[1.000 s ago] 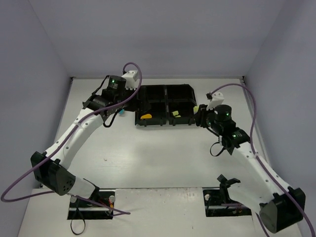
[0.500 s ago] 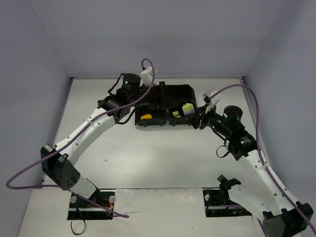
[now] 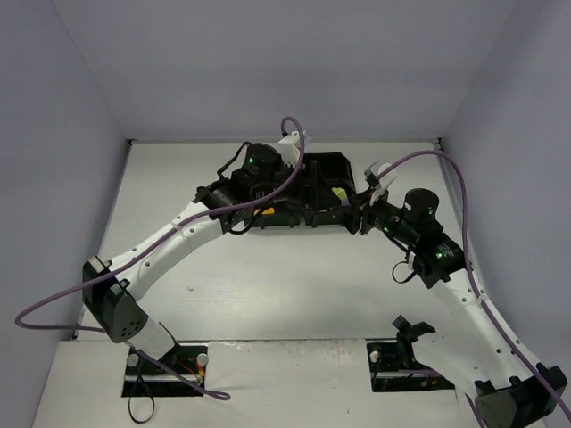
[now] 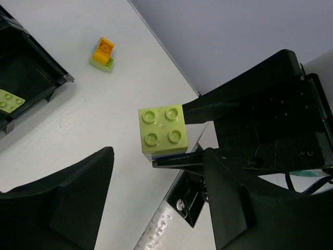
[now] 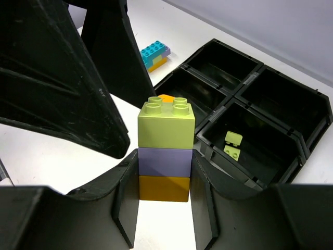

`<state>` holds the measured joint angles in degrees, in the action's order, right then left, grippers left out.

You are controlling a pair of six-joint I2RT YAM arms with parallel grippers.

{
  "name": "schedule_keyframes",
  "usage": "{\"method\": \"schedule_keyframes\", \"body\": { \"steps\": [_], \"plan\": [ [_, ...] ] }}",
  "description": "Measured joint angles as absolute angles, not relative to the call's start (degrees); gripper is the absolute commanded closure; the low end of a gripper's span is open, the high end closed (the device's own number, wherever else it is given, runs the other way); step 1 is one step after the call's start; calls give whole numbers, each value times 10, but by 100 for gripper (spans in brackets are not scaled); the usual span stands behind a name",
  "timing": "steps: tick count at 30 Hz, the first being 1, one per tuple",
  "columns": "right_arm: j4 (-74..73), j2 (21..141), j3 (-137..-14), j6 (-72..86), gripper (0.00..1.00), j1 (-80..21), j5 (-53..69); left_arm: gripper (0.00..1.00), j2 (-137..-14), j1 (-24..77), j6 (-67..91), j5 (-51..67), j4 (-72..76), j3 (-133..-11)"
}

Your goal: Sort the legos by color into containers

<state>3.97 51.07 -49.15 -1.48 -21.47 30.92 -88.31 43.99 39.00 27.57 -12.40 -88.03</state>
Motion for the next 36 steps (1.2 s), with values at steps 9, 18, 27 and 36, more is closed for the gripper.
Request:
{"method": "schedule_keyframes", "body": {
  "steps": [9, 18, 27, 36],
  "plan": [
    [32, 511, -491, -14, 100, -219, 309, 57, -900, 455, 375, 242, -101, -881],
    [30, 512, -491, -13, 100, -226, 308, 65, -911, 462, 378, 232, -75, -881],
    [31, 513, -491, -13, 100, -226, 302, 54, -911, 465, 384, 217, -64, -878],
    [31, 517, -491, -13, 100, -230, 302, 59, -911, 464, 390, 199, -57, -875]
  ]
}}
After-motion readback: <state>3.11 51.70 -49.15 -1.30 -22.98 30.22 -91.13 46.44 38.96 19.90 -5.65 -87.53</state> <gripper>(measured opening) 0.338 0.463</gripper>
